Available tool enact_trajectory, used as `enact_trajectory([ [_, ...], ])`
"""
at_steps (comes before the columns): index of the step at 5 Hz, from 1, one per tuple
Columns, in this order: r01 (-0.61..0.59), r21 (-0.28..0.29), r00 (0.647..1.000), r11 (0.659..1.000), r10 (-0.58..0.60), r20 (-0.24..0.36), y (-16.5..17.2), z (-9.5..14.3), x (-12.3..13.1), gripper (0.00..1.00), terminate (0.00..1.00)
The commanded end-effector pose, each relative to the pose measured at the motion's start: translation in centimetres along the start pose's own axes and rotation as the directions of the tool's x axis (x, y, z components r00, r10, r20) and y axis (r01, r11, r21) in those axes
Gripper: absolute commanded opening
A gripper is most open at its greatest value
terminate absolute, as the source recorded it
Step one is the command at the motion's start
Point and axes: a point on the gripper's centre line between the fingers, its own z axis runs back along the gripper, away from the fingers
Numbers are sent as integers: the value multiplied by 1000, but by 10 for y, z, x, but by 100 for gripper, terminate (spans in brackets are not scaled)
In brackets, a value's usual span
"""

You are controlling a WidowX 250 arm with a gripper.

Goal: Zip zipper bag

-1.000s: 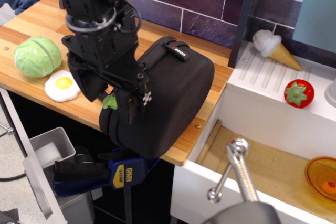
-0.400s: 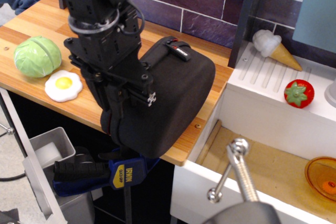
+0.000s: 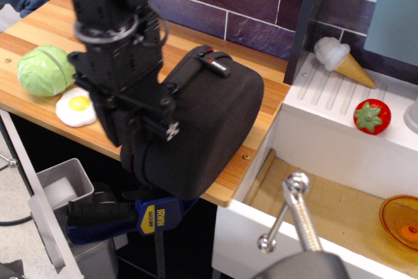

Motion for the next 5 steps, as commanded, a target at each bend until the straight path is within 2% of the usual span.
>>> enact_trajectory([
  [1, 114, 53, 992, 992, -110, -62, 27, -26, -45, 0, 0],
  [2, 131, 70, 991, 989, -131, -15, 28, -41, -46, 0, 0],
  [3, 136, 95, 985, 986, -145, 91, 27, -61, -33, 0, 0],
  [4, 95, 103, 989, 990, -106, 106, 25, -77, -21, 0, 0],
  [5, 49, 107, 997, 993, -54, 47, 20, -85, -15, 0, 100],
])
